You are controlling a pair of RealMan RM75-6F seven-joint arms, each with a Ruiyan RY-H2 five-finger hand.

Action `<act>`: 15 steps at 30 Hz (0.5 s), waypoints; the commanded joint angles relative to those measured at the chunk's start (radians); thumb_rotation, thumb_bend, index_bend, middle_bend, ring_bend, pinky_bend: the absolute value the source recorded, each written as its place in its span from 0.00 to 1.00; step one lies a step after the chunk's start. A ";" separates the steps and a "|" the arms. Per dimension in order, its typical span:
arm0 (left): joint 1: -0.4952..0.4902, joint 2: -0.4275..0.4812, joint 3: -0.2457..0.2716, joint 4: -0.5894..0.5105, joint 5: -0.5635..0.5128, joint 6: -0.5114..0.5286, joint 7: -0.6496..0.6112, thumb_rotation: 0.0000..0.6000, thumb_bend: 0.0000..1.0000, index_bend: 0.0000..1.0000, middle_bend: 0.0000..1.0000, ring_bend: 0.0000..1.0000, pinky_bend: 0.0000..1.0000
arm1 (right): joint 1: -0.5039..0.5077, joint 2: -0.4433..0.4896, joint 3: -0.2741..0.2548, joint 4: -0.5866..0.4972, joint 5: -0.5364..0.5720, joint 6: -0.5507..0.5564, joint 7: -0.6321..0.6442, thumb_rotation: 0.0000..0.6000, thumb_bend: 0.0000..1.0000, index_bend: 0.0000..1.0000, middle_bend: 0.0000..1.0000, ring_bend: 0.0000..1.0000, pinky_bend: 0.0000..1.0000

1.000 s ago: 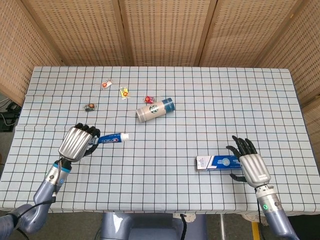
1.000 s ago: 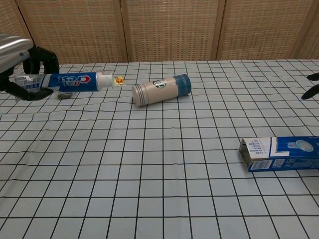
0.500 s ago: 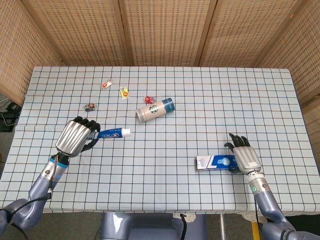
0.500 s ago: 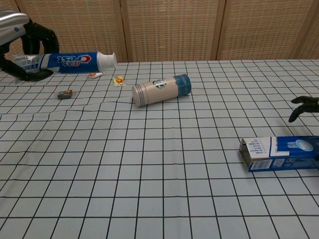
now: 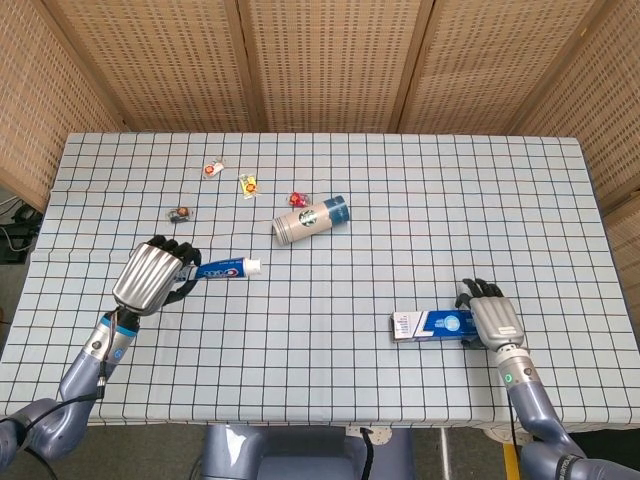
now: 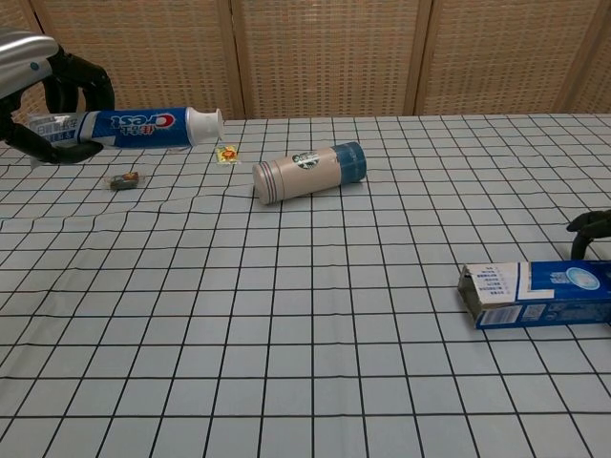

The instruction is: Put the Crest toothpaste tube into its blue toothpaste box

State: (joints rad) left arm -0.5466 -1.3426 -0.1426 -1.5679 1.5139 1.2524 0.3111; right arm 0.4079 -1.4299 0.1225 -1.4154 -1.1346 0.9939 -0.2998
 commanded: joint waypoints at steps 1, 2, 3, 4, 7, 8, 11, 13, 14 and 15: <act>0.001 0.001 0.001 -0.001 0.001 0.003 -0.002 1.00 0.63 0.88 0.57 0.54 0.48 | -0.001 -0.020 0.002 0.024 -0.020 0.021 0.029 1.00 0.22 0.62 0.42 0.40 0.43; 0.001 0.002 0.001 -0.002 0.001 0.004 -0.004 1.00 0.63 0.88 0.57 0.54 0.48 | -0.003 -0.025 0.003 0.030 -0.035 0.032 0.050 1.00 0.22 0.66 0.46 0.45 0.49; 0.001 0.004 0.000 -0.003 0.000 0.005 -0.007 1.00 0.63 0.88 0.57 0.54 0.48 | -0.003 -0.025 0.007 0.025 -0.052 0.044 0.071 1.00 0.22 0.71 0.51 0.53 0.56; 0.000 0.006 -0.002 -0.004 -0.001 0.005 -0.009 1.00 0.63 0.88 0.57 0.54 0.48 | -0.003 -0.023 0.007 0.021 -0.066 0.051 0.087 1.00 0.22 0.74 0.55 0.58 0.62; -0.007 0.019 -0.013 -0.016 -0.005 0.001 -0.015 1.00 0.63 0.88 0.57 0.54 0.48 | 0.008 -0.002 0.032 -0.042 -0.113 0.083 0.138 1.00 0.23 0.79 0.60 0.64 0.67; -0.009 0.023 -0.015 -0.021 -0.007 -0.001 -0.016 1.00 0.63 0.88 0.57 0.54 0.48 | 0.010 0.006 0.035 -0.057 -0.115 0.082 0.145 1.00 0.23 0.79 0.60 0.64 0.68; -0.023 0.045 -0.033 -0.053 -0.022 -0.016 -0.016 1.00 0.63 0.88 0.57 0.54 0.48 | 0.035 0.057 0.073 -0.174 -0.099 0.060 0.161 1.00 0.23 0.79 0.60 0.64 0.68; -0.033 0.060 -0.045 -0.077 -0.035 -0.029 -0.014 1.00 0.63 0.88 0.57 0.54 0.48 | 0.055 0.085 0.094 -0.237 -0.074 0.043 0.141 1.00 0.23 0.79 0.60 0.64 0.68; -0.038 0.067 -0.050 -0.090 -0.041 -0.038 -0.015 1.00 0.63 0.88 0.57 0.54 0.48 | 0.063 0.095 0.105 -0.262 -0.062 0.039 0.135 1.00 0.23 0.79 0.60 0.64 0.68; -0.044 0.074 -0.055 -0.102 -0.048 -0.046 -0.018 1.00 0.63 0.88 0.57 0.54 0.48 | 0.071 0.102 0.116 -0.284 -0.050 0.035 0.130 1.00 0.23 0.79 0.60 0.64 0.68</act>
State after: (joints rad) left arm -0.5800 -1.2810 -0.1872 -1.6531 1.4780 1.2199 0.2955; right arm 0.4479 -1.3702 0.1983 -1.6236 -1.2149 1.0464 -0.1616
